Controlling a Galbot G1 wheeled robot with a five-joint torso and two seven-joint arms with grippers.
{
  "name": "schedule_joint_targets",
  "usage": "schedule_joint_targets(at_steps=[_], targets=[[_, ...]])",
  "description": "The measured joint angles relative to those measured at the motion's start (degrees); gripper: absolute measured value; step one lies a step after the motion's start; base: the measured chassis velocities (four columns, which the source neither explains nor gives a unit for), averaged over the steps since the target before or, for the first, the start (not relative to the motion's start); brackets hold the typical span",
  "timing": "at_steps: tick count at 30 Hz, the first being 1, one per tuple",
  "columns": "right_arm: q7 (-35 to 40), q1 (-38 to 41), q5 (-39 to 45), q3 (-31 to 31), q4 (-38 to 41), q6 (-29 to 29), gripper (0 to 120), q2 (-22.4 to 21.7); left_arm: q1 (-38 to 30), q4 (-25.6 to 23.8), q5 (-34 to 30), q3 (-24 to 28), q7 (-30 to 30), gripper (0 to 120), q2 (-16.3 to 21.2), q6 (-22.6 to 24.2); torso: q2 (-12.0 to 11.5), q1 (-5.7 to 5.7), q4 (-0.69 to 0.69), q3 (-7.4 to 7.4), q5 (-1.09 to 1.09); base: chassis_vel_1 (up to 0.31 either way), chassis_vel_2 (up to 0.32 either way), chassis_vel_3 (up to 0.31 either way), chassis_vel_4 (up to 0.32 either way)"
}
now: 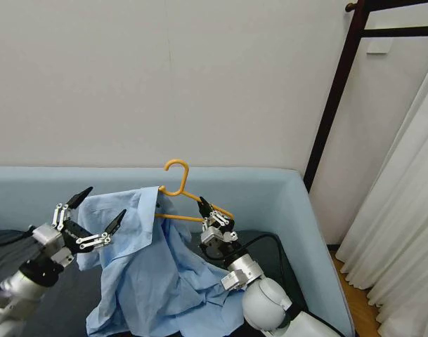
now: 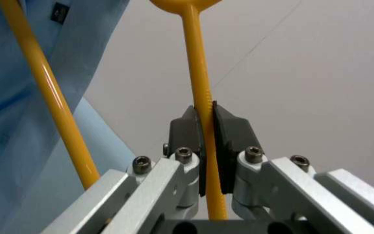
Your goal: Pick up the clothes from the sofa and hang them on the clothes hanger.
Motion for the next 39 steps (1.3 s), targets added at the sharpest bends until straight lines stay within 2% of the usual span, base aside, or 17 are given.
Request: schedule_joint_targets(at_steps=[2,4,6,9,10,13,14,18,20,23,25,28,30,34,36,39], targets=[[-0.09,-0.16,-0.6,0.4,-0.29,0.4,4,-0.05,-2.73,2.71,-2.33,1.1,3.31,100,3.51,0.95,0.0,0.0,0.0,0.0,0.0,0.0,0.0,0.0,0.0],[-0.14,-0.16,-0.89,0.55,-0.42,0.57,4,-0.13,-3.56,3.6,-3.19,1.34,4.6,100,4.78,1.35,0.0,0.0,0.0,0.0,0.0,0.0,0.0,0.0,0.0],[-0.23,-0.16,-1.44,0.83,-0.7,0.94,4,-0.27,-4.99,5.4,-5.08,1.63,7.48,100,7.78,2.37,0.0,0.0,-0.02,0.0,0.01,0.0,0.0,0.0,0.0],[-0.31,-0.14,-2.55,1.14,-1.09,1.62,4,-0.33,-6.88,8.75,-8.07,1.92,12.82,100,13.8,4.57,0.0,0.0,0.0,0.0,0.0,0.0,0.0,0.0,0.0],[-0.31,-0.14,-2.55,1.14,-1.09,1.62,4,-0.33,-6.88,8.75,-8.07,1.92,12.82,100,13.8,4.57,0.0,0.0,0.0,0.0,0.0,0.0,0.0,0.0,0.0],[-0.47,-0.06,-3.94,1.25,-1.13,2.17,4,0.08,-6.46,11.94,-10.1,1.95,16.8,100,21.02,6.72,0.0,0.0,-0.02,0.0,0.04,0.0,0.0,0.0,0.0],[-0.47,-0.06,-3.94,1.25,-1.13,2.17,4,0.08,-6.46,11.94,-10.1,1.95,16.8,100,21.02,6.72,0.0,0.0,-0.02,0.0,0.04,0.0,0.0,0.0,0.0],[-0.97,0.26,-6.82,1.13,-1.14,3.2,4,1.25,-3.88,13.75,-10.85,1.98,18.06,98,26.74,8.33,0.0,0.0,0.0,0.0,0.02,0.0,0.0,0.0,0.0],[-0.98,0.18,-7.48,1.02,-1.14,3.5,4,1.46,-3.57,13.68,-11.04,1.98,18.63,97,27.28,8.71,0.0,0.0,0.0,0.0,0.01,0.0,0.0,0.0,0.0],[-0.9,-0.46,-8.75,0.9,-0.97,4.56,4,2.01,-3.22,12.93,-11.41,1.97,20.47,84,27.57,9.51,0.0,0.0,0.0,0.0,0.01,0.0,0.0,0.0,0.0],[-0.83,-0.67,-9.06,0.94,-0.89,4.95,4,2.14,-3.18,12.81,-11.49,1.97,21.18,81,27.52,9.7,0.0,0.0,-0.01,0.0,0.01,0.0,0.0,0.0,0.0],[-0.36,-1.09,-9.64,1.07,-0.64,5.97,4,2.2,-3.18,12.98,-11.5,1.97,24.38,67,27.14,10.6,0.0,0.0,-0.01,-0.01,0.01,0.0,0.0,0.0,0.0],[-0.24,-1.13,-9.75,1.15,-0.6,6.26,4,2.2,-3.24,13.29,-11.51,1.94,25.52,64,26.99,10.97,0.0,0.0,-0.01,-0.01,0.01,0.0,0.0,0.0,0.0],[0.28,-1.23,-9.89,1.46,-0.38,7.04,4,2.11,-3.66,14.38,-11.38,1.65,28.96,46,26.16,11.65,0.01,0.0,0.0,-0.01,0.01,0.0,0.0,0.0,0.0],[0.49,-1.25,-9.82,1.46,-0.35,7.04,4,2.07,-3.8,14.51,-11.36,1.5,29.61,43,25.89,11.78,0.0,0.0,-0.01,-0.01,0.01,0.0,0.0,0.0,0.0],[0.74,-1.23,-8.82,1.5,-0.23,7.0,4,1.99,-4.13,14.88,-11.21,1.23,31.59,27,25.07,12.07,0.01,0.0,-0.01,-0.01,0.01,0.0,0.0,0.0,0.0]])
